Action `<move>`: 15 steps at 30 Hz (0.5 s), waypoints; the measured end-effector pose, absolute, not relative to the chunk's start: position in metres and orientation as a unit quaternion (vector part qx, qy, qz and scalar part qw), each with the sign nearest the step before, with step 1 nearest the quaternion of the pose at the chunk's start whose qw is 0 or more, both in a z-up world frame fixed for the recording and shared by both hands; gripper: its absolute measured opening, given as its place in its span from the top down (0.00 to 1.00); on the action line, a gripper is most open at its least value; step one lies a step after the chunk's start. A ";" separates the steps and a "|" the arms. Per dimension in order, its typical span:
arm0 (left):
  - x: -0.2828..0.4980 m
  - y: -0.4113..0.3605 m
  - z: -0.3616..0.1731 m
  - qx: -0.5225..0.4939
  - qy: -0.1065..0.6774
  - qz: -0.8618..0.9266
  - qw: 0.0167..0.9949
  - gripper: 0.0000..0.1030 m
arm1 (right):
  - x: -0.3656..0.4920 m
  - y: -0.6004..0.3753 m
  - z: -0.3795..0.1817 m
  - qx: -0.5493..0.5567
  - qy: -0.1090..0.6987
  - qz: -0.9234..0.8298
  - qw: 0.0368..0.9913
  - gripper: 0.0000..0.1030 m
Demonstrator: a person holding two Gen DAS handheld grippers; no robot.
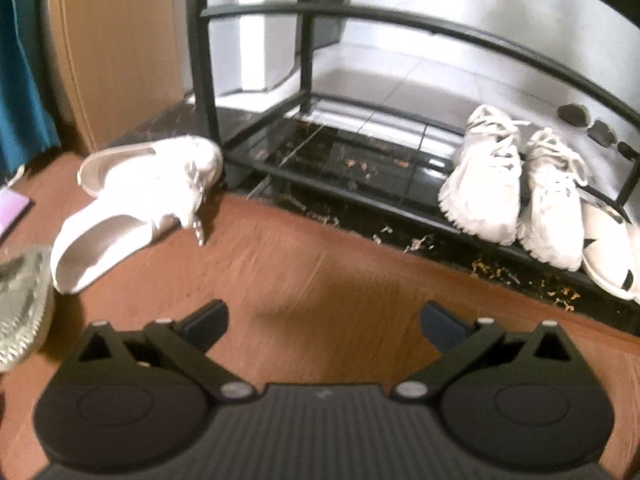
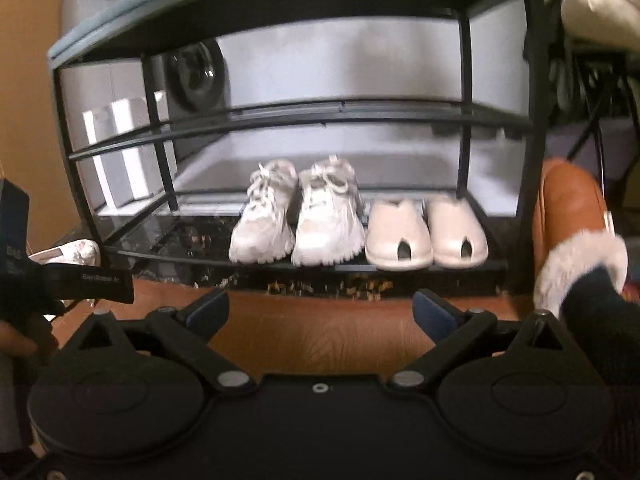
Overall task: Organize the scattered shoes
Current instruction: 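Withdraw the right tool from the rack while the left tool turns toward the fan-base pile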
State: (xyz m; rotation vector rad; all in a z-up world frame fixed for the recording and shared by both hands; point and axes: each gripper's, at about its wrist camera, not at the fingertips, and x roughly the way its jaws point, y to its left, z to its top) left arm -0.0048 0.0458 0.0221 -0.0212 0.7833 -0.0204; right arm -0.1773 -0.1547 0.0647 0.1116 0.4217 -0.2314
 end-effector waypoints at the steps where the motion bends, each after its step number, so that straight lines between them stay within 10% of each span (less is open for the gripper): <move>1: -0.007 0.046 0.025 -0.009 0.376 -0.007 0.927 0.01 | -0.176 -0.156 0.064 0.055 0.206 -0.118 0.970 0.03; 15: -0.021 0.060 0.046 -0.012 0.335 0.066 0.940 0.01 | -0.201 -0.190 0.069 0.147 0.171 -0.095 0.970 0.03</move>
